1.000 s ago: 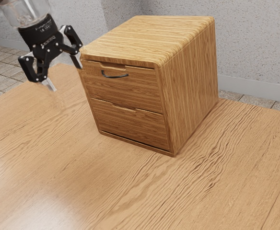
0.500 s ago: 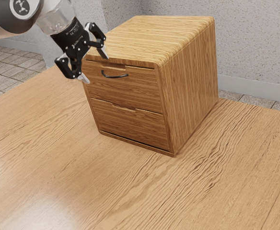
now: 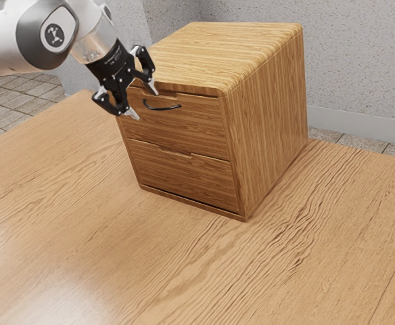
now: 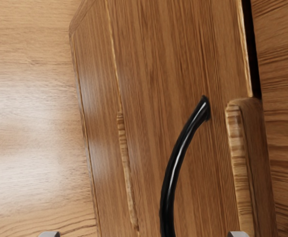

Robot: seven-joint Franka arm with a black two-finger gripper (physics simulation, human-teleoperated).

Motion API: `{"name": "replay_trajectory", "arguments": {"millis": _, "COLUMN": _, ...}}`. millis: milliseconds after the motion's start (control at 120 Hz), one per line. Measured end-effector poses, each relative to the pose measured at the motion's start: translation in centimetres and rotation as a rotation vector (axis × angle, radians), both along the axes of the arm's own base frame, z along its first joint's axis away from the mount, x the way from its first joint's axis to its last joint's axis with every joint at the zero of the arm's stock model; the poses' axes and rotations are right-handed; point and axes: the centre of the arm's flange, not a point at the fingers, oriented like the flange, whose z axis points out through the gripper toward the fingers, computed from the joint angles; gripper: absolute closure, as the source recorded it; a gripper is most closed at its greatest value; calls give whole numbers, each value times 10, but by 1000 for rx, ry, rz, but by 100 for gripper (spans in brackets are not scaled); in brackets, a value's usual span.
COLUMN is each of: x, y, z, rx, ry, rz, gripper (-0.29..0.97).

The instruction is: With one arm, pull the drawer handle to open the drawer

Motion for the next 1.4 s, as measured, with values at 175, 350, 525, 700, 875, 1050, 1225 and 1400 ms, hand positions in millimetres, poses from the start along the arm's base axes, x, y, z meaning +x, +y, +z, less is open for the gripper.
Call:
{"name": "replay_trajectory", "arguments": {"millis": 175, "x": 2, "y": 4, "z": -12, "rx": 0, "ry": 13, "rz": -7, "gripper": 31}}
{"name": "replay_trajectory", "arguments": {"millis": 350, "x": 4, "y": 3, "z": -21, "rx": 1, "ry": 20, "rz": -18, "gripper": 33}}
{"name": "replay_trajectory", "arguments": {"millis": 525, "x": 6, "y": 4, "z": -25, "rx": 4, "ry": 20, "rz": -24, "gripper": 34}}
{"name": "replay_trajectory", "arguments": {"millis": 700, "x": 7, "y": 5, "z": -30, "rx": 6, "ry": 24, "rz": -27, "gripper": 37}}
{"name": "replay_trajectory", "arguments": {"millis": 875, "x": 7, "y": 6, "z": -35, "rx": 7, "ry": 31, "rz": -30, "gripper": 46}}
{"name": "replay_trajectory", "arguments": {"millis": 1050, "x": 7, "y": 5, "z": -35, "rx": 7, "ry": 32, "rz": -32, "gripper": 55}}
{"name": "replay_trajectory", "arguments": {"millis": 1225, "x": 4, "y": 2, "z": -31, "rx": 8, "ry": 26, "rz": -36, "gripper": 59}}
{"name": "replay_trajectory", "arguments": {"millis": 1400, "x": -3, "y": -2, "z": -29, "rx": 8, "ry": 27, "rz": -39, "gripper": 60}}
